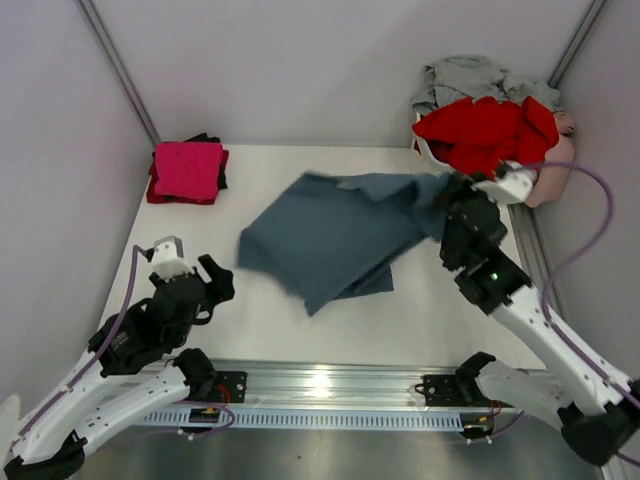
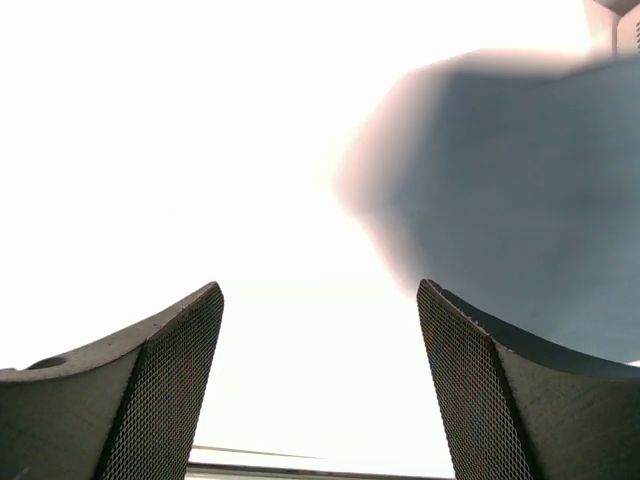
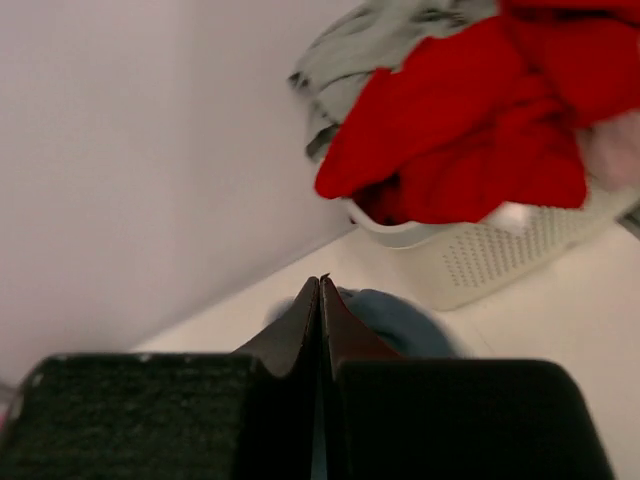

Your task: Fold and stack the t-shirts

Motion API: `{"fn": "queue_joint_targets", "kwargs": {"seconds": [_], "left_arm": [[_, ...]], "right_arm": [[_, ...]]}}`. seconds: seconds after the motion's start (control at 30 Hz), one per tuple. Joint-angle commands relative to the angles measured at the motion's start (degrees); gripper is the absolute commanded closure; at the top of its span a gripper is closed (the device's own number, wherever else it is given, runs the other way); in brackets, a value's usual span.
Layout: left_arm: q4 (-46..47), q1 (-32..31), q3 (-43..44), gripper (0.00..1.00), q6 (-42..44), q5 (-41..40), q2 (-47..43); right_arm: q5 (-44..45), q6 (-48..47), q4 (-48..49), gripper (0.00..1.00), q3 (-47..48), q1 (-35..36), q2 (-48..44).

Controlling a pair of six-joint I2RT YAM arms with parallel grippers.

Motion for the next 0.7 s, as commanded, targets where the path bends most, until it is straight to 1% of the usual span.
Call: {"fn": "queue_joint_targets", "kwargs": {"seconds": [0.0,0.07,0.13,0.2,0.23,0.27,0.33,0.37,0.43,0.57,0.67], "left_arm": [[4.54,-0.31,-0.95,0.18,2.57,1.3,1.27],[5.33,-0.31,-0.68,0.18,3.01,2.44,2.32],[6.21,-0.31,-0.33,0.18,3.71,3.32,3.11],[5.95,-0.31,0.37,0.18,3.89,3.33,4.17],[5.77,-0.31,0.72,0.18,3.98,3.41,4.35],[5.6,-0.31,0.81,0.18,3.98,3.5,4.52],[5.42,-0.31,0.72,0.18,4.15,3.85,4.17],[5.51,-0.31,0.38,0.18,4.24,4.29,3.82],[5.77,-0.31,0.11,0.17,4.42,4.73,3.56],[7.0,-0.31,-0.6,0.17,5.38,6.75,3.64],[7.44,-0.31,-0.69,0.17,5.56,7.54,4.17]], "right_arm": [[23.35,19.89,-9.72,1.0,-5.23,4.04,-1.37],[25.45,21.16,-11.85,1.0,-6.29,6.49,0.29],[25.39,21.43,-12.38,1.0,-5.33,7.82,3.98],[24.24,21.25,-13.96,0.87,-2.71,9.23,8.09],[23.98,21.17,-14.66,0.78,-1.73,9.49,9.43],[23.37,20.73,-15.54,0.56,-0.76,9.84,10.66],[22.22,17.32,-15.02,0.44,1.35,10.55,13.91],[21.87,15.65,-13.11,0.36,1.88,11.42,14.97],[21.69,10.13,-9.5,0.32,2.93,12.39,17.6],[20.64,5.36,-7.46,0.3,5.92,14.24,21.82],[14.68,3.51,-7.98,0.3,7.76,14.24,25.33]]}}
